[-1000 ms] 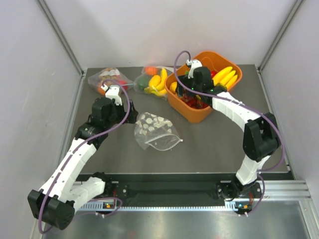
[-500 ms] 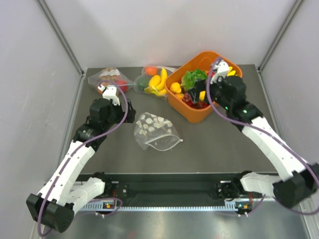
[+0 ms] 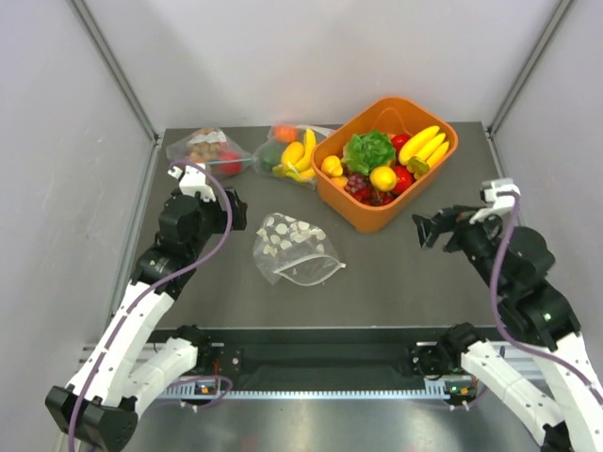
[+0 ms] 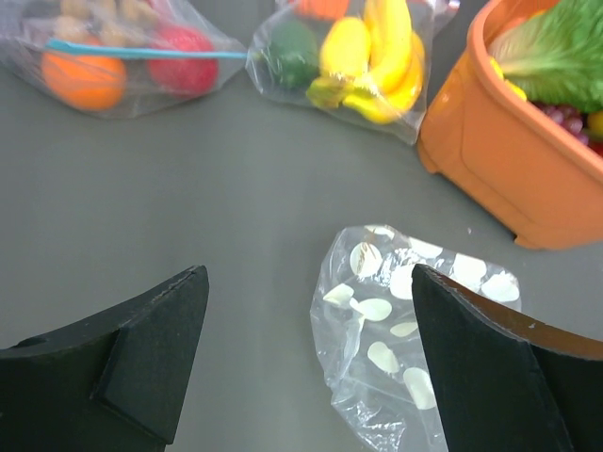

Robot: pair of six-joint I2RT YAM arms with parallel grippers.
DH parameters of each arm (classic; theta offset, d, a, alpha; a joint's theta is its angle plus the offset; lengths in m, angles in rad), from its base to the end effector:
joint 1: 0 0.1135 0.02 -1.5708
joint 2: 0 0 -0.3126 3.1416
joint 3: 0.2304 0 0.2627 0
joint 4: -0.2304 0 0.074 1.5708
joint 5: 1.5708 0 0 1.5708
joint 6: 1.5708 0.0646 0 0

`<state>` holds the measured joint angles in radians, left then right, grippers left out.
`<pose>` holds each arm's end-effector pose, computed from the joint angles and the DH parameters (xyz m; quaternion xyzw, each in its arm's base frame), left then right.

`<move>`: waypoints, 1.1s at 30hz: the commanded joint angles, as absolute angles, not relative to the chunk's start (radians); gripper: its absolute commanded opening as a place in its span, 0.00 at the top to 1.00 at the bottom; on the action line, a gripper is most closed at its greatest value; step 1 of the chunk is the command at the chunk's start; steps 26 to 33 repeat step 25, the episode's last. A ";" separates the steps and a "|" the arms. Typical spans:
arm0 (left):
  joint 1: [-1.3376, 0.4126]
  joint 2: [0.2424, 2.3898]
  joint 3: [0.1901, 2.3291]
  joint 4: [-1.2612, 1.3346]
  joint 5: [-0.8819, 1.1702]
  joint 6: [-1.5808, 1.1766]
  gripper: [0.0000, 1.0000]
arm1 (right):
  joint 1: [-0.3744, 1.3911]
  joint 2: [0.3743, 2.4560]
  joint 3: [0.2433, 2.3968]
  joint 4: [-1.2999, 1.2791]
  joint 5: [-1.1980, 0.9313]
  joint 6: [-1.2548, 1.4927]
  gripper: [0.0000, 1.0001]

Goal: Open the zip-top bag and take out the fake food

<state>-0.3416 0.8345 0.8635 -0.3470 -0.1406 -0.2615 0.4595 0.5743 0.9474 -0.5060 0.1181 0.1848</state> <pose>0.1868 -0.0568 0.3694 -0.0088 0.8091 -0.1193 0.5753 0.1027 0.0423 0.4141 -0.0643 0.7494 0.1660 0.6377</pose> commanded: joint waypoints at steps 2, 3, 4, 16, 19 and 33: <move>-0.342 0.799 0.870 -0.270 -0.164 -0.278 0.07 | 0.445 0.454 0.945 -0.621 0.241 0.198 0.00; -0.342 0.789 0.870 -0.265 -0.157 -0.279 0.07 | 0.445 0.440 0.948 -0.630 0.255 0.199 0.00; -0.342 0.782 0.867 -0.259 -0.150 -0.279 0.07 | 0.445 0.428 0.950 -0.643 0.270 0.195 0.01; -0.341 0.719 0.841 -0.233 -0.164 -0.249 0.07 | 0.445 0.350 0.979 -0.696 0.347 0.176 0.00; -0.341 0.729 0.842 -0.236 -0.167 -0.241 0.08 | 0.445 0.345 0.979 -0.695 0.351 0.178 0.00; -0.342 0.759 0.854 -0.252 -0.172 -0.236 0.08 | 0.445 0.336 0.986 -0.695 0.365 0.178 0.00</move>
